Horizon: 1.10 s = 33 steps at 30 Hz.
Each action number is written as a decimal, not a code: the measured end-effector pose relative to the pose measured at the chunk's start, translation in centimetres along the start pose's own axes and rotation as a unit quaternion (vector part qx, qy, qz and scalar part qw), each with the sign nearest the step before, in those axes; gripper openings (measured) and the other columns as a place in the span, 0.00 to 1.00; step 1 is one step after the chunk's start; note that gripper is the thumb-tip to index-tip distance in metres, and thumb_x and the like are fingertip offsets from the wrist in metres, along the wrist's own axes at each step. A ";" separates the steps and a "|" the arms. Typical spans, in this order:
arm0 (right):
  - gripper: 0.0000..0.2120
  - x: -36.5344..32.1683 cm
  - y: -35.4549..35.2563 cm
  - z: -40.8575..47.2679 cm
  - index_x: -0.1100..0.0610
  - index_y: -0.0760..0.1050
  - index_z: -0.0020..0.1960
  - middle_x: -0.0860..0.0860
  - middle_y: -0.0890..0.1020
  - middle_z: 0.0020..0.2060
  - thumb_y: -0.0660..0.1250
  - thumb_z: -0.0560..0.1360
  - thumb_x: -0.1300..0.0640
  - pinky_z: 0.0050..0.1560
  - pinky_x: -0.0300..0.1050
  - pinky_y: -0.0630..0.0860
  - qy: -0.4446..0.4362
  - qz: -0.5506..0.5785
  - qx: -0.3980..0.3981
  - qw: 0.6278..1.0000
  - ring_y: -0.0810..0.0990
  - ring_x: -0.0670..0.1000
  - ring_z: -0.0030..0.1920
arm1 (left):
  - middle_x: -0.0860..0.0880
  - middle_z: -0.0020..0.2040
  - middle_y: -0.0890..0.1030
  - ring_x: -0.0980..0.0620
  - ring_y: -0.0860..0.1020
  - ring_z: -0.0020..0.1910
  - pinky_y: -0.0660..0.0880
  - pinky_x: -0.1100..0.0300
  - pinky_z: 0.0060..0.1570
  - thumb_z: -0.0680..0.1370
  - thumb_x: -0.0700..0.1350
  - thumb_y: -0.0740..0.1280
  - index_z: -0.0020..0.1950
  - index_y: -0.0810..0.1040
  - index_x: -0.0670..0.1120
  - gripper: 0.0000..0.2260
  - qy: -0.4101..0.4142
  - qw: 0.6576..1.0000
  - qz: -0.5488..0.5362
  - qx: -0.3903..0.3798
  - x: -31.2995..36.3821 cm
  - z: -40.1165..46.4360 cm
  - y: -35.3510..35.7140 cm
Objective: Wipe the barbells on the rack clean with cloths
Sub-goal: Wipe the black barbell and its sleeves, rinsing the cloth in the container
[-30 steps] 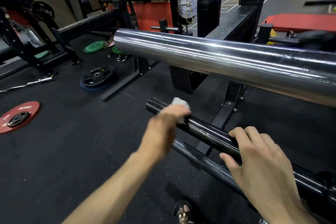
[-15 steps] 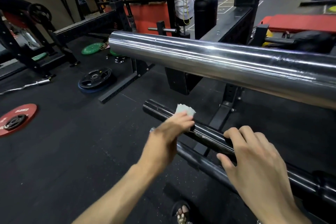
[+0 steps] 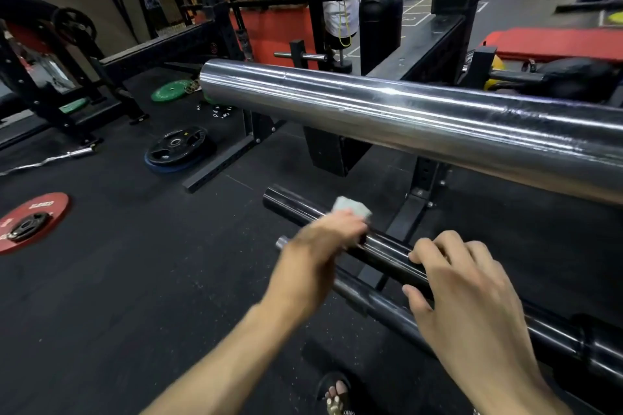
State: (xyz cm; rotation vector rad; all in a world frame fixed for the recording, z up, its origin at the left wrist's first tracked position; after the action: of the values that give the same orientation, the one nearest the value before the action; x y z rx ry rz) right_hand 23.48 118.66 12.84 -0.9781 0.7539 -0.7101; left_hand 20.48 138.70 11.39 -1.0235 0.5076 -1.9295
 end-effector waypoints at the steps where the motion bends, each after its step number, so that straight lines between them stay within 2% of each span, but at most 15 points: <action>1: 0.21 0.0 -0.1 -0.1 0.54 0.78 0.50 0.47 0.74 0.43 0.83 0.62 0.55 0.41 0.50 0.78 -0.001 0.006 0.003 1.000 0.74 0.52 0.42 | 0.53 0.66 0.80 0.60 0.75 0.68 0.71 0.61 0.71 0.75 0.24 0.66 0.63 0.83 0.44 0.22 -0.037 0.999 0.020 0.025 -1.5 0.6 -1.0; 4: 0.21 -0.1 -0.1 -0.2 0.53 0.78 0.50 0.47 0.75 0.43 0.83 0.62 0.57 0.42 0.50 0.78 -0.004 0.023 0.008 1.000 0.75 0.52 0.43 | 0.61 0.57 0.81 0.77 0.73 0.58 0.64 0.81 0.60 0.74 0.24 0.62 0.58 0.85 0.48 0.24 -0.177 0.976 0.071 0.109 -5.5 2.8 -3.9; 6: 0.20 -0.2 -0.1 -0.2 0.53 0.78 0.51 0.46 0.76 0.44 0.83 0.63 0.57 0.44 0.50 0.79 -0.005 0.024 0.003 1.000 0.75 0.52 0.44 | 0.59 0.53 0.83 0.71 0.78 0.54 0.65 0.83 0.56 0.73 0.23 0.61 0.55 0.86 0.48 0.25 -0.221 0.964 0.067 0.129 -5.4 3.5 -3.8; 8: 0.20 -0.2 0.0 -0.1 0.53 0.78 0.51 0.47 0.76 0.45 0.82 0.63 0.57 0.45 0.50 0.79 -0.005 0.024 0.002 1.000 0.75 0.52 0.44 | 0.54 0.57 0.84 0.65 0.79 0.55 0.69 0.77 0.61 0.74 0.24 0.61 0.57 0.85 0.48 0.25 -0.184 0.978 0.045 0.090 -2.9 2.9 -1.9; 10: 0.21 -0.2 0.0 -0.1 0.53 0.78 0.51 0.47 0.76 0.45 0.82 0.62 0.57 0.44 0.50 0.79 -0.006 0.020 0.005 1.000 0.75 0.52 0.44 | 0.51 0.61 0.83 0.57 0.79 0.63 0.72 0.61 0.68 0.74 0.24 0.64 0.59 0.84 0.48 0.24 -0.087 0.996 -0.019 0.016 0.3 1.1 0.7; 12: 0.22 -0.2 0.0 -0.1 0.53 0.78 0.51 0.47 0.76 0.45 0.83 0.61 0.58 0.44 0.50 0.78 -0.007 0.017 0.005 1.000 0.74 0.52 0.44 | 0.51 0.63 0.83 0.56 0.78 0.66 0.73 0.56 0.69 0.74 0.23 0.65 0.61 0.84 0.46 0.24 -0.015 0.999 -0.030 -0.005 0.7 0.4 0.8; 16: 0.23 0.0 -0.1 -0.3 0.52 0.78 0.52 0.46 0.77 0.46 0.83 0.61 0.58 0.44 0.48 0.78 -0.008 0.025 0.006 1.000 0.75 0.52 0.45 | 0.53 0.58 0.85 0.67 0.76 0.60 0.71 0.73 0.63 0.76 0.27 0.65 0.59 0.86 0.48 0.21 -0.125 0.986 0.085 0.074 -5.8 3.2 -3.6; 19: 0.24 0.1 0.0 -0.2 0.52 0.80 0.53 0.47 0.78 0.47 0.84 0.60 0.58 0.45 0.48 0.78 -0.015 0.027 0.013 0.999 0.76 0.52 0.45 | 0.55 0.52 0.85 0.66 0.80 0.48 0.77 0.64 0.57 0.77 0.29 0.65 0.57 0.86 0.47 0.18 -0.230 0.959 0.070 0.151 -8.9 3.9 -5.4; 20: 0.25 0.1 0.1 -0.2 0.52 0.80 0.54 0.47 0.78 0.47 0.84 0.60 0.58 0.45 0.48 0.78 -0.016 0.024 0.011 1.000 0.77 0.52 0.46 | 0.58 0.52 0.84 0.67 0.80 0.48 0.76 0.67 0.56 0.76 0.28 0.64 0.57 0.86 0.47 0.19 -0.242 0.955 0.070 0.155 -8.5 4.0 -5.4; 22: 0.27 0.0 0.2 0.0 0.53 0.80 0.55 0.47 0.78 0.47 0.84 0.59 0.58 0.45 0.48 0.79 -0.018 0.021 0.011 1.000 0.77 0.52 0.46 | 0.62 0.52 0.81 0.75 0.77 0.51 0.69 0.79 0.56 0.74 0.26 0.63 0.56 0.86 0.48 0.23 -0.219 0.963 0.079 0.134 -6.1 3.8 -4.6; 24: 0.28 0.1 0.3 0.1 0.53 0.81 0.56 0.47 0.78 0.47 0.84 0.59 0.59 0.45 0.49 0.79 -0.014 0.015 0.011 1.000 0.76 0.52 0.46 | 0.61 0.56 0.80 0.75 0.73 0.57 0.64 0.82 0.59 0.75 0.26 0.63 0.57 0.86 0.48 0.22 -0.150 0.982 0.075 0.083 -3.0 2.8 -2.3; 28: 0.29 0.2 0.4 0.1 0.53 0.80 0.58 0.48 0.77 0.48 0.84 0.58 0.58 0.44 0.49 0.78 -0.009 0.014 0.007 1.000 0.76 0.53 0.46 | 0.50 0.64 0.82 0.57 0.78 0.67 0.70 0.61 0.71 0.73 0.23 0.67 0.60 0.85 0.42 0.21 -0.036 0.999 -0.015 0.009 -0.8 0.1 0.2; 29: 0.30 0.3 0.6 0.0 0.53 0.80 0.59 0.49 0.77 0.50 0.84 0.59 0.58 0.45 0.49 0.78 -0.006 0.013 0.003 1.000 0.76 0.53 0.47 | 0.51 0.63 0.83 0.58 0.78 0.66 0.70 0.62 0.70 0.74 0.24 0.67 0.60 0.85 0.44 0.21 -0.035 0.999 0.019 0.013 -1.9 0.6 -0.5; 31: 0.30 0.4 0.9 -0.3 0.52 0.79 0.63 0.51 0.78 0.58 0.83 0.63 0.54 0.51 0.51 0.78 0.006 0.004 -0.014 1.000 0.78 0.55 0.54 | 0.57 0.56 0.84 0.64 0.77 0.59 0.68 0.76 0.64 0.76 0.26 0.65 0.57 0.86 0.47 0.20 -0.091 0.989 0.105 0.046 -4.7 2.1 -2.9; 33: 0.29 0.3 0.9 -0.5 0.50 0.76 0.68 0.50 0.78 0.64 0.78 0.69 0.48 0.59 0.53 0.77 0.018 -0.008 -0.040 0.999 0.79 0.55 0.60 | 0.58 0.49 0.82 0.62 0.78 0.53 0.64 0.82 0.57 0.76 0.26 0.63 0.53 0.85 0.45 0.18 -0.167 0.977 0.113 0.077 -6.8 3.5 -4.6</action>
State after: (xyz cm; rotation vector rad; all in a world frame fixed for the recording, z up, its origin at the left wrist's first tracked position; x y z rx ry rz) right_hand 23.44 118.57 11.76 -1.0478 0.8126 -0.7172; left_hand 22.97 147.07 13.38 -1.1090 0.2654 -1.5324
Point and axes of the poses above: each hand's wrist, its own z-axis towards the middle knuckle, its own y-axis out of the palm, x = y × z, the point moved 3 cm from there along z, towards the middle knuckle
